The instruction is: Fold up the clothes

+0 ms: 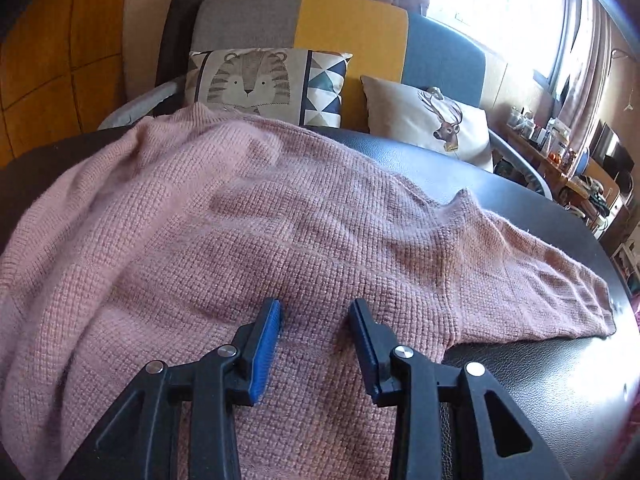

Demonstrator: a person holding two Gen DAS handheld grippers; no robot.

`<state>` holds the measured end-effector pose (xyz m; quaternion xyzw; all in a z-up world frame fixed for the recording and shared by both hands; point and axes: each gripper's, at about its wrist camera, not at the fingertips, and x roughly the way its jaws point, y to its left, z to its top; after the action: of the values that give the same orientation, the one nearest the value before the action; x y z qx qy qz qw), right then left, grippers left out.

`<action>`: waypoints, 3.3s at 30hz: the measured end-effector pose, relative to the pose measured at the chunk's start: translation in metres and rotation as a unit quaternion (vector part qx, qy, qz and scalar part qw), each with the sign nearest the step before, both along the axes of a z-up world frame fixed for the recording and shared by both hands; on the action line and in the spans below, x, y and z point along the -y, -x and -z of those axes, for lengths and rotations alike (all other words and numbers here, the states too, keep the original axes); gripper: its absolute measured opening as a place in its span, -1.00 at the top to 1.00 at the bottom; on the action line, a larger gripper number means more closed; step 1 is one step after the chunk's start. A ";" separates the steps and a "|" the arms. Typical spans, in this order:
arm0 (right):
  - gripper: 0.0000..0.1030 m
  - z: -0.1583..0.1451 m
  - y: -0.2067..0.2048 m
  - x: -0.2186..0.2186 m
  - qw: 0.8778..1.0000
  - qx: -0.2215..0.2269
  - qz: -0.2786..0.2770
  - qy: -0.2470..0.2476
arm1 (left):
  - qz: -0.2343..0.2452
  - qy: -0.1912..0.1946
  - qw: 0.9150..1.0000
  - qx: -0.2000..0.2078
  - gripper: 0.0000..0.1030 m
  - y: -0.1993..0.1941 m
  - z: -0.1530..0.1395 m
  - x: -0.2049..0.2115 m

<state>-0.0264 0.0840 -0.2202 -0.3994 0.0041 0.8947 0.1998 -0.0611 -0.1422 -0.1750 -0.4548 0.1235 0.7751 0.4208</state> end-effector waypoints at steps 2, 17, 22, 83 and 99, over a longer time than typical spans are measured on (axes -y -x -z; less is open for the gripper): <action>0.29 0.000 0.003 -0.001 1.000 0.000 -0.001 -0.001 | 0.002 0.000 1.000 -0.002 0.36 0.003 -0.002 0.000; 0.29 0.000 0.004 -0.003 1.000 -0.005 -0.003 0.009 | -0.126 -0.077 0.986 0.074 0.95 0.111 -0.053 0.120; 0.29 0.000 0.003 -0.002 1.000 -0.006 -0.003 0.010 | -0.212 -0.022 0.977 0.017 1.00 0.170 -0.068 0.164; 0.28 0.001 0.004 0.004 1.000 -0.003 0.000 -0.001 | -0.297 -0.049 0.953 0.019 0.81 0.191 -0.104 0.174; 0.28 0.004 0.000 0.002 1.000 -0.001 -0.001 -0.013 | -0.423 0.024 0.902 0.078 0.59 0.286 -0.061 0.240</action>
<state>-0.0262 0.0817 -0.2239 -0.3953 -0.0080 0.8955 0.2044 -0.3475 -0.3826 -0.1139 -0.5335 -0.0948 0.8389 0.0503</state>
